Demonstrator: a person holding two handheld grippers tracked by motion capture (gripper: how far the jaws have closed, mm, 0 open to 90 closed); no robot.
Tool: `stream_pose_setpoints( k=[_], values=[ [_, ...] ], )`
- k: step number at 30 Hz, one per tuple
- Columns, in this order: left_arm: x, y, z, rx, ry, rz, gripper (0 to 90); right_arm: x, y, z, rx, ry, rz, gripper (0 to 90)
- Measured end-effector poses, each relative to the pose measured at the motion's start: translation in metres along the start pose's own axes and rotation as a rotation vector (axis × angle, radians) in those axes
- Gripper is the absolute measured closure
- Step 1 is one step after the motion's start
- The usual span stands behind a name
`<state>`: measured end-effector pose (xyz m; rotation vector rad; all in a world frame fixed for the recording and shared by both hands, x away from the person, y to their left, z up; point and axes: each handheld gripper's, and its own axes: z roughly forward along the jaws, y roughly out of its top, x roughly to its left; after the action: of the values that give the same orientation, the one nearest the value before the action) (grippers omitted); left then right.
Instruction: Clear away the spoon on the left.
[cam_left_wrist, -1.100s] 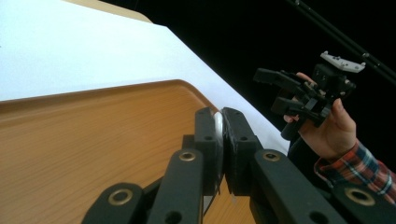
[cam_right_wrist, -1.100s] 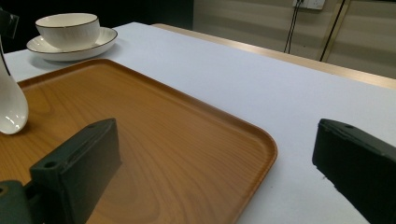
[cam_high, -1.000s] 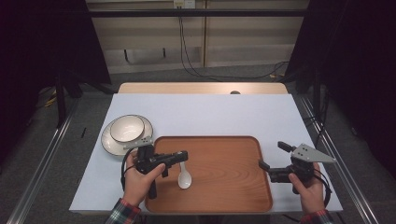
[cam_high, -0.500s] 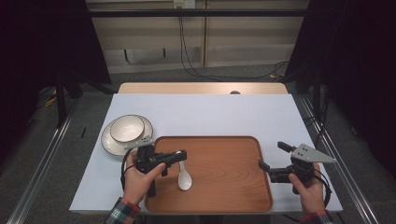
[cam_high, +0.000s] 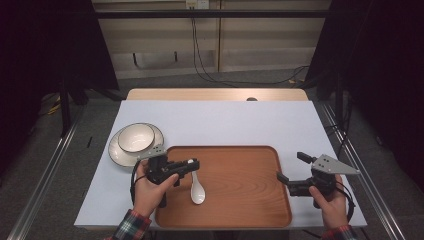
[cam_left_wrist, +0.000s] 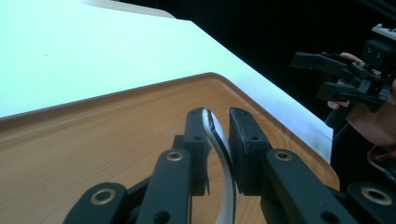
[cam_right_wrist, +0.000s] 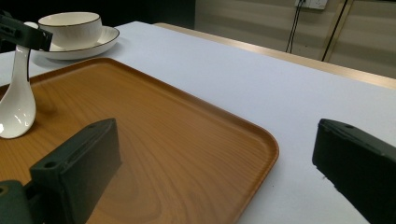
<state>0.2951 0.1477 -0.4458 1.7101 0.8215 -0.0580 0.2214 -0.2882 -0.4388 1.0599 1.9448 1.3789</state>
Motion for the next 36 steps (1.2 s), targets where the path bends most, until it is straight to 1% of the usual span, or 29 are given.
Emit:
stream_pose_setpoints(
  k=[1,3,4,8,12,16,18,21,25,30,33,36],
  values=[
    [0.000,0.000,0.000,0.002,0.001,0.007,77.1,0.000,0.000,0.000,-0.002,-0.004,0.001,0.6],
    [0.000,0.000,0.001,0.000,0.005,0.008,76.3,0.000,0.000,0.000,-0.001,-0.001,-0.001,0.6],
    [0.000,-0.001,0.002,0.000,0.014,0.014,75.9,0.000,0.000,0.000,0.000,0.000,-0.002,0.6],
    [0.001,-0.002,0.004,0.012,0.022,0.030,74.5,0.001,0.000,0.000,0.005,0.003,-0.001,0.7],
    [0.002,-0.002,0.004,0.016,0.030,0.037,73.5,0.001,0.000,0.000,0.006,0.003,0.001,0.7],
    [0.004,-0.003,0.007,0.017,0.047,0.036,72.0,0.001,0.000,0.000,0.003,-0.002,0.001,0.8],
    [0.004,-0.003,0.007,0.019,0.044,0.034,71.6,0.000,0.000,0.000,0.002,0.001,0.001,0.8],
    [0.006,-0.004,0.008,0.020,0.055,0.033,70.8,0.000,0.000,0.000,0.004,0.002,0.002,0.8],
    [0.008,-0.005,0.009,0.023,0.058,0.033,69.4,0.000,0.000,0.000,0.004,0.001,0.002,0.8],
    [0.011,-0.005,0.011,0.027,0.077,0.042,67.1,0.000,0.000,0.000,0.002,-0.005,0.002,0.8],
    [0.012,-0.006,0.012,0.029,0.080,0.040,66.1,0.000,0.000,0.000,0.002,-0.005,0.001,0.8],
    [0.013,-0.005,0.012,0.030,0.090,0.046,65.3,0.000,0.000,0.000,0.002,-0.003,0.000,0.8]
  ],
)
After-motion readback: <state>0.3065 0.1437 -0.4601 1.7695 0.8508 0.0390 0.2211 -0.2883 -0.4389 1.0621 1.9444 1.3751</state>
